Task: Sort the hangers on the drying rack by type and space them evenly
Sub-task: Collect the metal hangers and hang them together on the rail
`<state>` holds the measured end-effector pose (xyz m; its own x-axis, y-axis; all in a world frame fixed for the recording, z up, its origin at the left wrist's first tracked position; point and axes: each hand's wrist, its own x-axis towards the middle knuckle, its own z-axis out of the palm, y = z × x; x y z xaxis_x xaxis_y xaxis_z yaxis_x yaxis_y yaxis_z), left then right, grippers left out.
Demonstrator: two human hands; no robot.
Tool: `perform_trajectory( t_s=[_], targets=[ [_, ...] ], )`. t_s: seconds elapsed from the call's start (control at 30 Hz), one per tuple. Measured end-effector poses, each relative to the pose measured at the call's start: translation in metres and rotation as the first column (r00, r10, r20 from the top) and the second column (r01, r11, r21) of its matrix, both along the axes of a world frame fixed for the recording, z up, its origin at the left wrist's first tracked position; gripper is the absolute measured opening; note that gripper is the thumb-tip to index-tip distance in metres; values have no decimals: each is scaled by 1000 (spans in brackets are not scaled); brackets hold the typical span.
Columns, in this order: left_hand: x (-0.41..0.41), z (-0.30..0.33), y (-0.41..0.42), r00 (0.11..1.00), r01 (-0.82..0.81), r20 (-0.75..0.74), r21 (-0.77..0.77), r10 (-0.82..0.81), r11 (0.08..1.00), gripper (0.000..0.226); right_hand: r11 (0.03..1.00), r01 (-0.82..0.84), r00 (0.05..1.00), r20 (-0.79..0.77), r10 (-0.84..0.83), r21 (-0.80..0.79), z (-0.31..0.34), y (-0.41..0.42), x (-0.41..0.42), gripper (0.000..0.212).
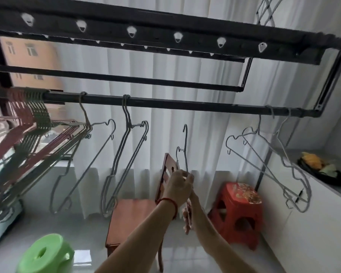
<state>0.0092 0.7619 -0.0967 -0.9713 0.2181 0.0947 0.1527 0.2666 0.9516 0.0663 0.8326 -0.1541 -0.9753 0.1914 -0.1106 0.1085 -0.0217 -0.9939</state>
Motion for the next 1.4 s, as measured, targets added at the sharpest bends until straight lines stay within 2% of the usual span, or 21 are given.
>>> perform_trajectory(
  t_s=[0.1, 0.2, 0.23, 0.4, 0.53, 0.67, 0.83, 0.97, 1.03, 1.1, 1.17, 1.2, 1.27, 1.33, 1.37, 1.4],
  targets=[
    [29, 18, -5, 986, -124, -119, -76, 115, 989, 14, 995, -82, 997, -1, 82, -57, 14, 1, 14, 73],
    [47, 45, -24, 956, -233, -214, -131, 202, 964, 19, 986, -156, 988, -1, 156, 65, 23, 23, 27, 103],
    [50, 56, -32, 954, -245, -212, -148, 211, 958, 21, 983, -162, 986, -18, 164, 86, 28, 31, 32, 104],
    [69, 98, -70, 972, -225, -92, -112, 216, 968, 19, 963, -233, 969, -54, 242, 134, 43, 60, 45, 66],
    [89, 120, -85, 969, -247, -23, -19, 246, 969, 18, 931, -259, 955, -75, 286, 256, 47, 69, 56, 45],
    [90, 134, -80, 965, -264, 16, 81, 263, 961, 19, 897, -178, 940, -200, 277, 404, 74, 77, 60, 36],
    [81, 134, -67, 950, -303, -33, 137, 310, 943, 19, 873, -1, 917, -347, 196, 488, 110, 96, 68, 30],
    [64, 136, -65, 939, -329, -53, 135, 339, 935, 20, 809, 269, 872, -488, 25, 523, 126, 120, 78, 20],
    [56, 135, -62, 941, -328, -48, 98, 334, 940, 19, 697, 496, 793, -597, -120, 518, 134, 140, 76, 20],
    [51, 131, -58, 943, -327, -49, 46, 329, 944, 18, 479, 669, 722, -650, -239, 568, 141, 166, 68, 31],
    [48, 126, -55, 942, -329, -59, 10, 329, 944, 19, 301, 650, 757, -562, -334, 698, 145, 192, 60, 52],
    [46, 124, -53, 941, -332, -65, 2, 332, 943, 19, 269, 585, 797, -479, -369, 765, 146, 205, 57, 62],
    [40, 123, -53, 938, -342, -55, 22, 342, 940, 19, 304, 452, 857, -313, -410, 838, 147, 224, 53, 76],
    [35, 123, -54, 940, -340, -19, 28, 340, 940, 19, 309, 440, 868, -312, -386, 843, 146, 233, 51, 74],
    [34, 122, -54, 943, -333, -20, 0, 333, 943, 20, 252, 460, 861, -359, -360, 851, 145, 234, 50, 67],
    [35, 121, -54, 944, -330, -44, -47, 328, 943, 20, 154, 466, 855, -400, -329, 871, 144, 233, 50, 58]
  ],
)
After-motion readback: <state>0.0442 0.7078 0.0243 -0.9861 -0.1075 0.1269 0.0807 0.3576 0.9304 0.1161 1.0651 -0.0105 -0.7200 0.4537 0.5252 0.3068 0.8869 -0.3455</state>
